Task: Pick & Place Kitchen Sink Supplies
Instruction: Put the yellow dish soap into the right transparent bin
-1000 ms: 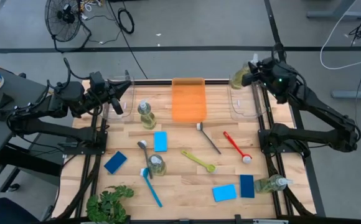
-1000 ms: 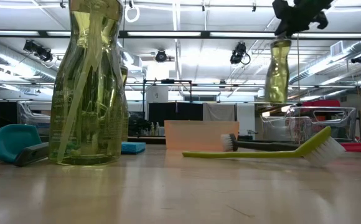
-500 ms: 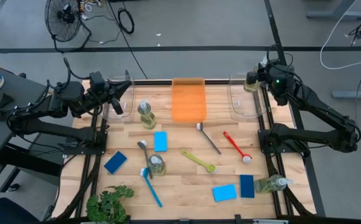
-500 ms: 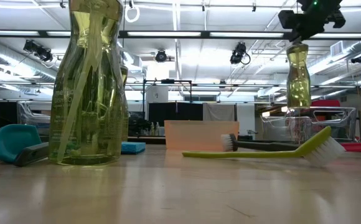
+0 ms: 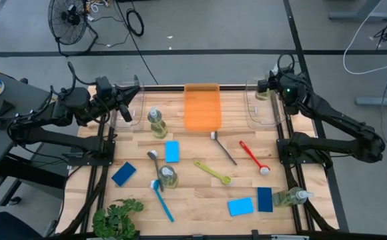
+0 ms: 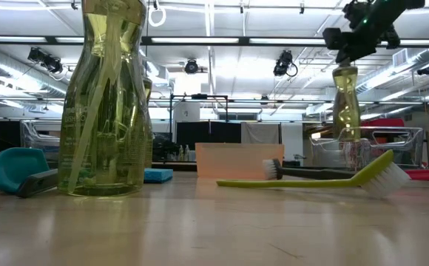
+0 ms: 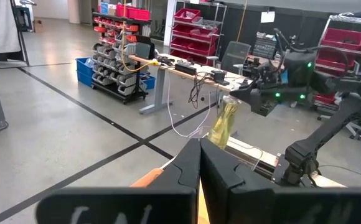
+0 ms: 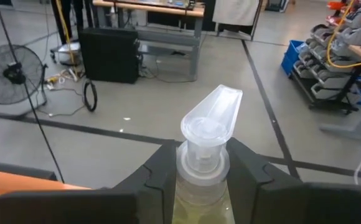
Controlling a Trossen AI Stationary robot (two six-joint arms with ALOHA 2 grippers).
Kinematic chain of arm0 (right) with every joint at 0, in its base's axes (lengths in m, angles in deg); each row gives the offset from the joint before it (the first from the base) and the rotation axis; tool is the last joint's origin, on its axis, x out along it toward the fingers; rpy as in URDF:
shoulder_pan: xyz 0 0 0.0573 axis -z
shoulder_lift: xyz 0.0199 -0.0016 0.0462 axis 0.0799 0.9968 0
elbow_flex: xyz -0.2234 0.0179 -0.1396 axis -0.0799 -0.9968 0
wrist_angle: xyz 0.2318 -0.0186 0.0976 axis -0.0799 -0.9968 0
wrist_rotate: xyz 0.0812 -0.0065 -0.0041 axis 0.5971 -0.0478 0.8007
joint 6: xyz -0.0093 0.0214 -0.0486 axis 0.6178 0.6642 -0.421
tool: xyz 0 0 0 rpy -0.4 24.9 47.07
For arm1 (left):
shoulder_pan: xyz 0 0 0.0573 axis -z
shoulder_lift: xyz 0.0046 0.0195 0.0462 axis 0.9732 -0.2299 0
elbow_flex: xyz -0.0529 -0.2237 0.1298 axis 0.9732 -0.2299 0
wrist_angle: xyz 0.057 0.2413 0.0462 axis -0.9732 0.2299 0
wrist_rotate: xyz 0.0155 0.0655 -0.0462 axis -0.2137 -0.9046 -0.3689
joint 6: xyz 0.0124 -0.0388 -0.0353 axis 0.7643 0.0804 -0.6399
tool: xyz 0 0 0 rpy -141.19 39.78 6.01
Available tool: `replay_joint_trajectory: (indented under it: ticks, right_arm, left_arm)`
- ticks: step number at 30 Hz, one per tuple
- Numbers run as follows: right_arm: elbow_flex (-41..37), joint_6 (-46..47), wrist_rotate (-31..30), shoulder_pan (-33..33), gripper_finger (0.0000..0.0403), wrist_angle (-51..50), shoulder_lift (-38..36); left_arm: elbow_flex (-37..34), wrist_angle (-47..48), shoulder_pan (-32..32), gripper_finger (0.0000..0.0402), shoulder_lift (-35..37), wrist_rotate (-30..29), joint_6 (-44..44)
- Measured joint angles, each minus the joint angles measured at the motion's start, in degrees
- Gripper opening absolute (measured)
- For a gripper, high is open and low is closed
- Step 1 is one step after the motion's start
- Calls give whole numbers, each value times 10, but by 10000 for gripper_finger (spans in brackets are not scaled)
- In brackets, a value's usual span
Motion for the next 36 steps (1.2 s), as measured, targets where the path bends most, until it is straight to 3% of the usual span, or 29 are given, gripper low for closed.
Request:
replay_joint_trajectory:
  ticks: [5, 12, 36]
  right_arm:
    - [-37, 0, -1, 12, 97, 45, 2]
    - [-51, 13, -50, 28, 97, 46, 2]
    - [-136, 63, -57, 98, 97, 151, 12]
  left_arm:
    - [0, 0, 0, 12, 0, 0, 0]
    - [0, 0, 0, 12, 0, 0, 0]
    - [0, 0, 0, 12, 0, 0, 0]
